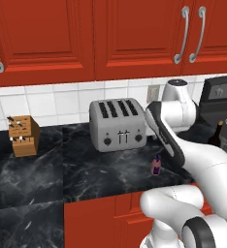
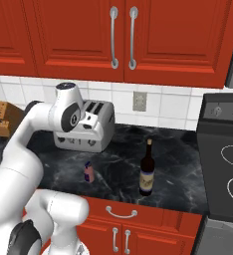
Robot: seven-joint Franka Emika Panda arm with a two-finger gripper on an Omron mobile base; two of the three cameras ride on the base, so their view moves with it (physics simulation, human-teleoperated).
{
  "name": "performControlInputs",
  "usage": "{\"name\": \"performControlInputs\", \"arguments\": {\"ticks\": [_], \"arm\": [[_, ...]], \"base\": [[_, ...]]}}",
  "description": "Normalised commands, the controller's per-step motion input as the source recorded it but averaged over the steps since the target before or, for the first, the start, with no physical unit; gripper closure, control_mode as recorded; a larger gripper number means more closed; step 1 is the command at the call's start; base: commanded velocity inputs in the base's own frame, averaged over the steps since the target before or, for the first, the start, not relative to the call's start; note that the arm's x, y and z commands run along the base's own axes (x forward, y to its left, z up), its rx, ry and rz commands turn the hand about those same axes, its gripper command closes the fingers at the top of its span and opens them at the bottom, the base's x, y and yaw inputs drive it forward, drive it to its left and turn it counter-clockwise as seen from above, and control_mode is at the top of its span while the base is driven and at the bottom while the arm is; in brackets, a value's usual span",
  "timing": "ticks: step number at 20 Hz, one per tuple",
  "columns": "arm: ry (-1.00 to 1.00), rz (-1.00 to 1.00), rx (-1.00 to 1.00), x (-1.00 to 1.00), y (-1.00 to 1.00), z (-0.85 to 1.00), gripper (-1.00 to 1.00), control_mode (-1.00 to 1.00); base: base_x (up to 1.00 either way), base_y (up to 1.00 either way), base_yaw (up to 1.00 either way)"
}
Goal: There is a wine glass and glass cup on the dining counter. Place the wine bottle next to the wine glass and the juice bottle next to the glass cup.
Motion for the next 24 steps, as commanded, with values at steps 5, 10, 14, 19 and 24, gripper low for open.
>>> {"name": "performControlInputs", "arguments": {"ticks": [5, 10, 14, 19, 24], "arm": [[0.0, 0.0, 0.0, 0.0, 0.0, -0.28, -1.0, -1.0], [0.0, 0.0, 0.0, 0.02, 0.01, -0.28, -1.0, -1.0], [-0.03, 0.0, 0.0, 0.11, 0.02, -0.25, -1.0, -1.0], [-0.03, 0.0, 0.0, 0.11, 0.01, -0.24, -1.0, -1.0], [0.0, 0.0, 0.0, 0.11, 0.0, -0.21, -1.0, -1.0]], "base": [[0.0, 0.0, 0.0], [0.0, 0.0, 0.0], [0.0, 0.0, 0.0], [0.0, 0.0, 0.0], [0.0, 0.0, 0.0]]}}
